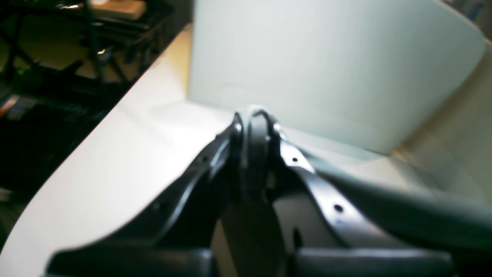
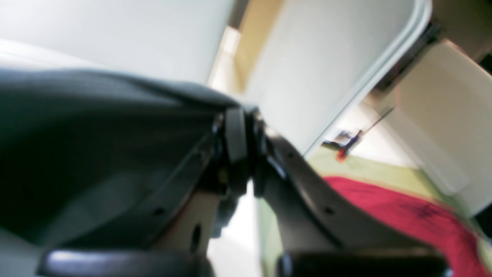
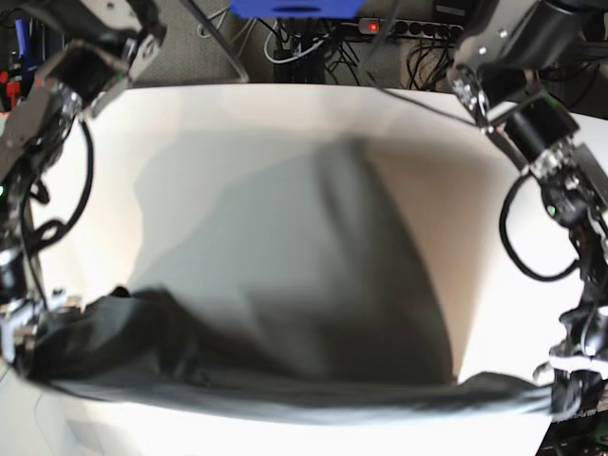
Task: Layout the t-shirt on the table in an organized manner, then fold the t-shirt properly
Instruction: 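Lift the shirt high with both grippers and swing it over, then lower the shirt flat onto the table with both grippers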
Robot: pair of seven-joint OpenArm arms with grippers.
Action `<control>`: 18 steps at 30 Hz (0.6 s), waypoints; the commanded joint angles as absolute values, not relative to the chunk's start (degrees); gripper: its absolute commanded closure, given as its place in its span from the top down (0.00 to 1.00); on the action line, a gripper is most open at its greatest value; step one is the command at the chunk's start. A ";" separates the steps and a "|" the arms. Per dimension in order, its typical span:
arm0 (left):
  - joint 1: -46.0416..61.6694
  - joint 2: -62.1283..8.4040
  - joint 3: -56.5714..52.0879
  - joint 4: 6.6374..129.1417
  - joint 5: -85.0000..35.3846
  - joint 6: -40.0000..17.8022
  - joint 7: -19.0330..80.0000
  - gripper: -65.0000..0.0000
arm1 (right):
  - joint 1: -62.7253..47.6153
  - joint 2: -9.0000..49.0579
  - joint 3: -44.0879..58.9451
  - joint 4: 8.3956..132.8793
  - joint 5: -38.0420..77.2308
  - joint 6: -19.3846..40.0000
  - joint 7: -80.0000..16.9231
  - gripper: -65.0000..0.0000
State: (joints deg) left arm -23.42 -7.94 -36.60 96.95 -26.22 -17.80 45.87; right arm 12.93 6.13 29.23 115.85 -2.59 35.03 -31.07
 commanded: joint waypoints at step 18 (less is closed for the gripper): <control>-0.57 -8.57 -41.63 97.10 -26.95 -18.33 45.23 0.00 | -15.78 -0.48 27.91 115.82 -0.04 34.77 -28.18 0.00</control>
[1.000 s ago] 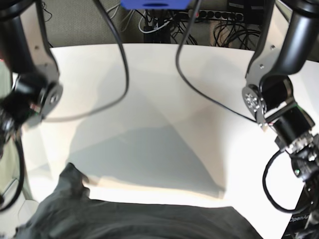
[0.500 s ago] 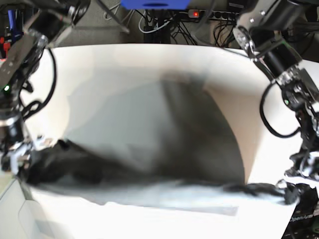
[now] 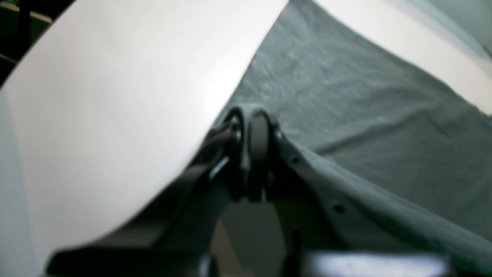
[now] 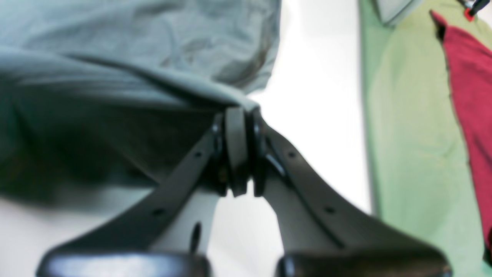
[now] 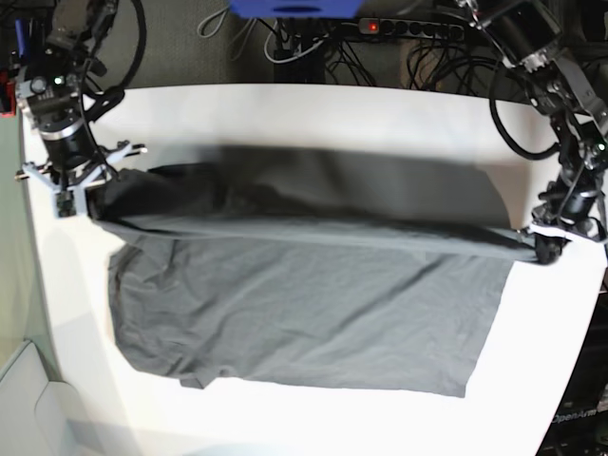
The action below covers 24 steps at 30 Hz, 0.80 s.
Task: Layout the t-shirt on the table in an organized manner, then fold the t-shirt properly
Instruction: 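Lower the shirt flat onto the table with both grippers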
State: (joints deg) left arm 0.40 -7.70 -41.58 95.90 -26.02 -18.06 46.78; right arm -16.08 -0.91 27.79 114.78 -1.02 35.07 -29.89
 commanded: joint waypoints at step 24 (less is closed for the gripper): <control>8.04 -12.09 -41.80 98.51 -26.86 -18.51 61.32 0.00 | -11.91 7.60 29.41 116.26 -0.40 40.00 -52.00 0.00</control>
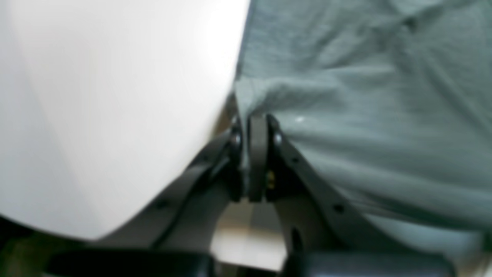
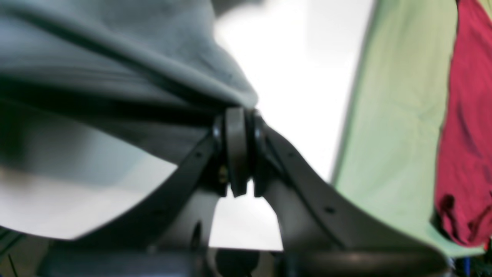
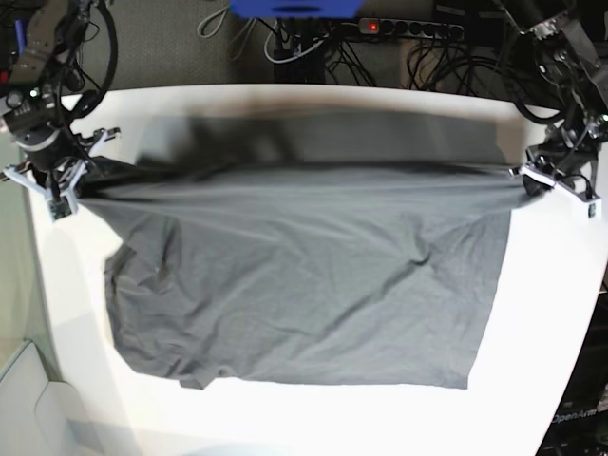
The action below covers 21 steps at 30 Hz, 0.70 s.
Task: Layout the t-shirt on the table in an organized manner, then fold the t-shirt properly
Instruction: 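Lower the shirt flat onto the table with both grippers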
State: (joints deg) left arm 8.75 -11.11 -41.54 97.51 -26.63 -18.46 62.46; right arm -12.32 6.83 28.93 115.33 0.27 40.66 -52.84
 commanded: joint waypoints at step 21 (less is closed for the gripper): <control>16.31 -16.48 -41.89 104.22 -26.86 -18.68 61.41 0.00 | -20.79 8.40 29.23 116.18 -0.40 40.00 -57.27 0.00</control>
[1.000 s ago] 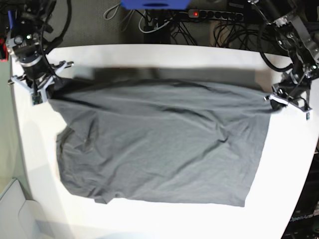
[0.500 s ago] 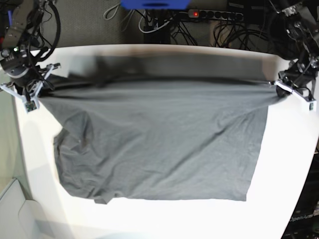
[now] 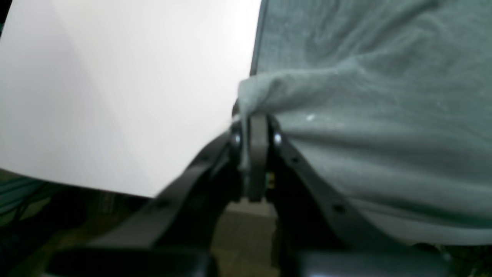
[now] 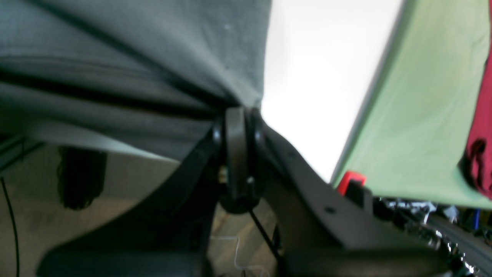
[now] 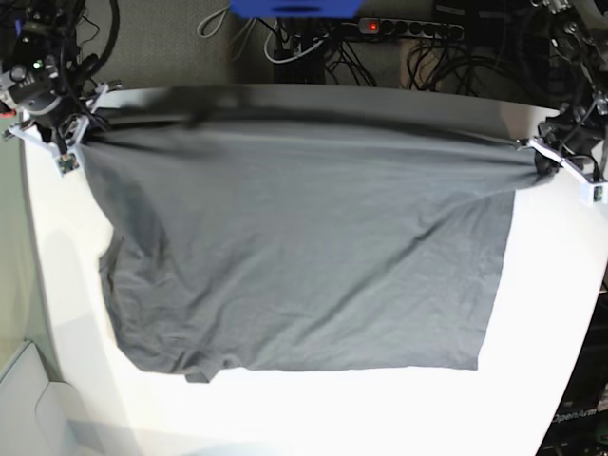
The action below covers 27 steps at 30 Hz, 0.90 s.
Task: Layout the t-shirt on the table in an organized manner, then fold the t-shirt properly
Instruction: 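Lower the shirt flat onto the table with both grippers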
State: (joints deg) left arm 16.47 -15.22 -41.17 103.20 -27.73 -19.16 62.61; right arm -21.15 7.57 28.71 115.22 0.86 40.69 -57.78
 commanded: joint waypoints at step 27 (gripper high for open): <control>19.82 -18.33 -41.54 104.13 -26.86 -18.68 61.41 0.35 | -21.85 8.48 29.41 116.26 -0.40 40.00 -57.27 0.42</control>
